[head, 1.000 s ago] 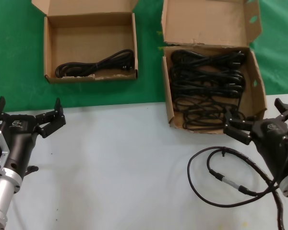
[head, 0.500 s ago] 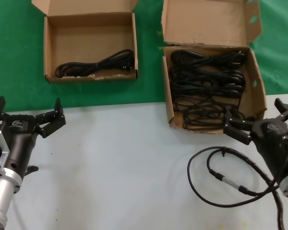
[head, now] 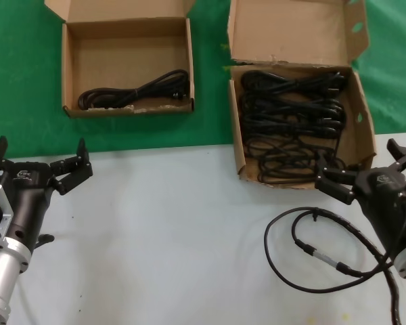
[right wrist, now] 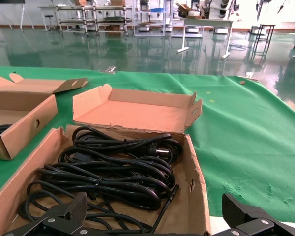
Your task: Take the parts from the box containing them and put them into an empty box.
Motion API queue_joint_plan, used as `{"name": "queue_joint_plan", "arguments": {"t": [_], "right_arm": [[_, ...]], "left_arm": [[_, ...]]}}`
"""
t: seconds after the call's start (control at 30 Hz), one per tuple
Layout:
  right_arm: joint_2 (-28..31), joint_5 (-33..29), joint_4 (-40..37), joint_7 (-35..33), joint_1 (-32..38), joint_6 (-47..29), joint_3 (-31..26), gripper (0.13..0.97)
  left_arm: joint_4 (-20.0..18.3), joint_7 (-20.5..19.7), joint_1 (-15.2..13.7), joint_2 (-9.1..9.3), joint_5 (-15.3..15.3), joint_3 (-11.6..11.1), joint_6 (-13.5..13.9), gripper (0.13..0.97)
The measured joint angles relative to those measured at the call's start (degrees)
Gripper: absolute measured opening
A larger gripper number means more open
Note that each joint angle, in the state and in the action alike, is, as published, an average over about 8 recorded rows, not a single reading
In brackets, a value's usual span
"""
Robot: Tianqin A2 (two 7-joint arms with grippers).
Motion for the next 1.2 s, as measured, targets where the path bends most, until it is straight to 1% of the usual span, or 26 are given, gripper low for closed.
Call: {"name": "queue_joint_plan", "arguments": {"t": [1.2], "right_arm": [[0.00,0.00,0.00,0.00,0.00,0.00,0.00,0.966]], "left_arm": [[0.00,0.00,0.00,0.00,0.00,0.00,0.00,0.966]]}}
